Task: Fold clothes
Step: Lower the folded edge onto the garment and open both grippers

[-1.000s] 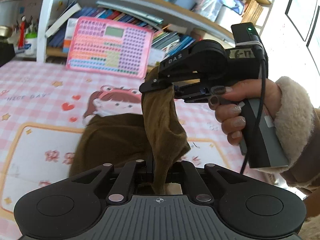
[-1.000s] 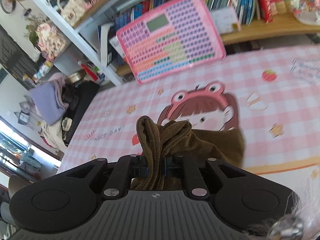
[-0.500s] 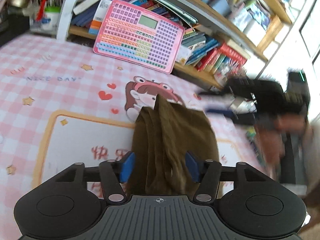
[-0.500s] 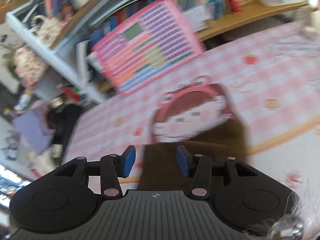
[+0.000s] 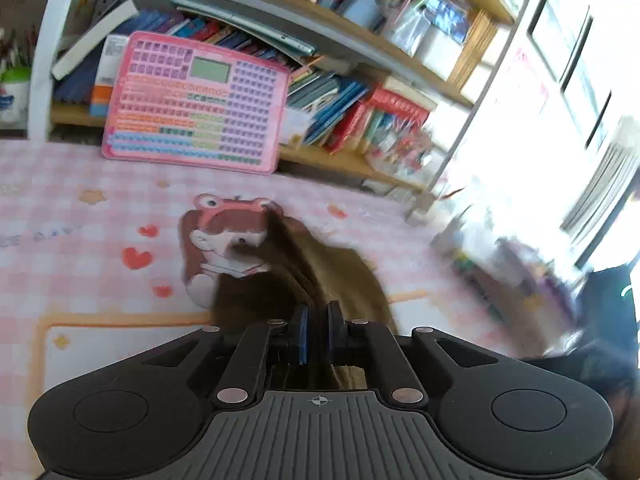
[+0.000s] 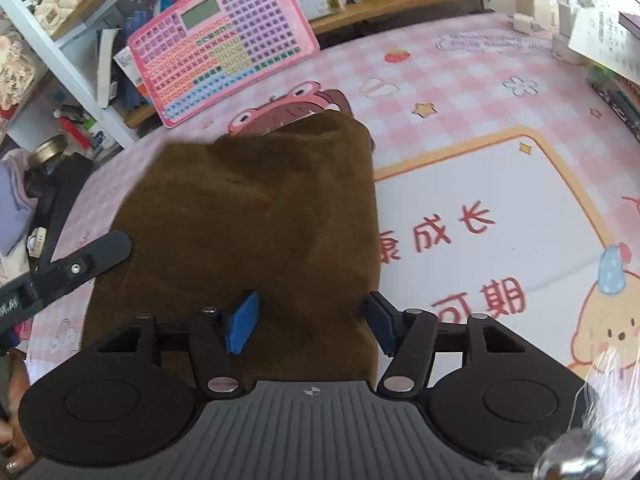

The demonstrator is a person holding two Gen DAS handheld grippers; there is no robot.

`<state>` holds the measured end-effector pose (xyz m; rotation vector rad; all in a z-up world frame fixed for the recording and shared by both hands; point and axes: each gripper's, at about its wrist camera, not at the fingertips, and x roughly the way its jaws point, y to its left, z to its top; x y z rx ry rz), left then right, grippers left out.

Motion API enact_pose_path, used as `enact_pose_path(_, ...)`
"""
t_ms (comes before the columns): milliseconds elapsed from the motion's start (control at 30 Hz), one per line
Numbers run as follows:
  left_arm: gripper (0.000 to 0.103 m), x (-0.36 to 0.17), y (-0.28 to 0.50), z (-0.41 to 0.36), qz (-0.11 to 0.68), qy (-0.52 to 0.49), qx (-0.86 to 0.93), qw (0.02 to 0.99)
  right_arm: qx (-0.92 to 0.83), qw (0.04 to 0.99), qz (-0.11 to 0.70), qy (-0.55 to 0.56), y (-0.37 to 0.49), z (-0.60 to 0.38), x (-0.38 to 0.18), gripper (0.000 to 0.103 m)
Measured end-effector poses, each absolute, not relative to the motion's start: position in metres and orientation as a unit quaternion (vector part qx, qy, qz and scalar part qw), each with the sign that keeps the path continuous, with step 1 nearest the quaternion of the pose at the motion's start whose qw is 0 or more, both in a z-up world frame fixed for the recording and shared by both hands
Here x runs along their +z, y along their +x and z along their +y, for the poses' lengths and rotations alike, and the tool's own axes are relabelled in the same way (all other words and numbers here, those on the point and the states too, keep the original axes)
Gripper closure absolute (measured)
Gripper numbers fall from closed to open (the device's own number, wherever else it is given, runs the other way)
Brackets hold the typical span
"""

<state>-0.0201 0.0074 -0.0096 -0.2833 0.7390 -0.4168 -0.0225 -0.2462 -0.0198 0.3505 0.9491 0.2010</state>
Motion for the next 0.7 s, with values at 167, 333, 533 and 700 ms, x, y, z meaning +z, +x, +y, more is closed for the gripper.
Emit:
enact_pose_path(167,0.089,-0.046,0.000,0.023,0.427,-0.192,-0.172,0.867,0.086,0.868,0.462,0.161,-0.021,-0.237,-0.036,0.039)
enact_pose_path(333,0.084,-0.040,-0.005,0.031,0.420,-0.224,-0.177,0.861,0.086,0.868,0.458,0.168,-0.023,-0.240,-0.036,0.039)
enact_pose_path(533,0.067,-0.038,0.013,0.030,0.405,-0.250,-0.189,0.859,0.086,0.866,0.457,0.182,-0.024,-0.244,-0.031,0.039)
enact_pose_path(700,0.095,-0.016,0.008,0.016,0.360,-0.180,-0.197,0.894,0.071,0.877,0.440,0.180,-0.016,-0.245,-0.022,0.036)
